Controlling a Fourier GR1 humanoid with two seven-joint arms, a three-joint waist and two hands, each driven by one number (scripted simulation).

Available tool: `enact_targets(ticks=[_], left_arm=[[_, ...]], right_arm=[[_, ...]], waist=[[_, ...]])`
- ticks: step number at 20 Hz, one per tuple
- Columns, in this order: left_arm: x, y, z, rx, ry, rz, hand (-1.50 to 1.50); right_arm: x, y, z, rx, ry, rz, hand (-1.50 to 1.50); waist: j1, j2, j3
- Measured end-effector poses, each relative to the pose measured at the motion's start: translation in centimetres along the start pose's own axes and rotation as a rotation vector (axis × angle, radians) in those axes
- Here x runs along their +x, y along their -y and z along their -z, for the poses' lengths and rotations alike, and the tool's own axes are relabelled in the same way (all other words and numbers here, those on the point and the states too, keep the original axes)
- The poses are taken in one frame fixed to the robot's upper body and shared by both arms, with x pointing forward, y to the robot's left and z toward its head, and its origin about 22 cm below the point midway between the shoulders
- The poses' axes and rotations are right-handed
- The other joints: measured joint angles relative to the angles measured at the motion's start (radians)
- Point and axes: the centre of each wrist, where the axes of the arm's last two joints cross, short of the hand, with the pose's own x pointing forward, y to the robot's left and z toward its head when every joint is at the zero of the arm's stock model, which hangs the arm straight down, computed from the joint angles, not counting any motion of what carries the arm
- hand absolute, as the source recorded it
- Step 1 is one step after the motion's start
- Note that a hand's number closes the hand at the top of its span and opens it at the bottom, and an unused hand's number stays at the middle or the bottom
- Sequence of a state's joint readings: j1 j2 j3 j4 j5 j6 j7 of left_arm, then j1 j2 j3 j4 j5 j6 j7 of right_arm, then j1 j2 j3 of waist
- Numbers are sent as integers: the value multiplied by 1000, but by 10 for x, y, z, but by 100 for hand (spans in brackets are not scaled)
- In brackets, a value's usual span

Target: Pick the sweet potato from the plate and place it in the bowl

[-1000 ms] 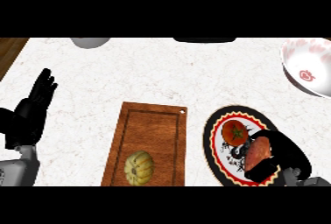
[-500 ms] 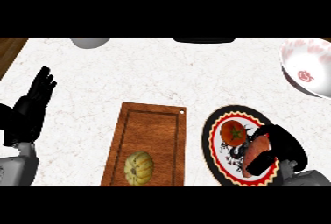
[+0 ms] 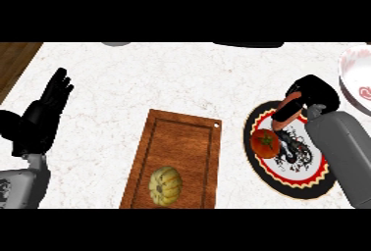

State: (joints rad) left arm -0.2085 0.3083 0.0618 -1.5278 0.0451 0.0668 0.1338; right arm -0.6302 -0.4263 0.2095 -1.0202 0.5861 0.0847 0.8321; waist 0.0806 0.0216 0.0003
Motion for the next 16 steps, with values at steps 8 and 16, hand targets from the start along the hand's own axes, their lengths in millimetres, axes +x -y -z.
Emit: enact_targets(ticks=[8, 16], left_arm=[[-8, 4, -3, 30, -13, 10, 0], [-13, -5, -7, 56, -37, 7, 0]], right_arm=[[62, 59, 1, -328, 19, -32, 150], [90, 131, -23, -652, 18, 100, 150]], waist=[[-29, -10, 0], [-61, -20, -1]])
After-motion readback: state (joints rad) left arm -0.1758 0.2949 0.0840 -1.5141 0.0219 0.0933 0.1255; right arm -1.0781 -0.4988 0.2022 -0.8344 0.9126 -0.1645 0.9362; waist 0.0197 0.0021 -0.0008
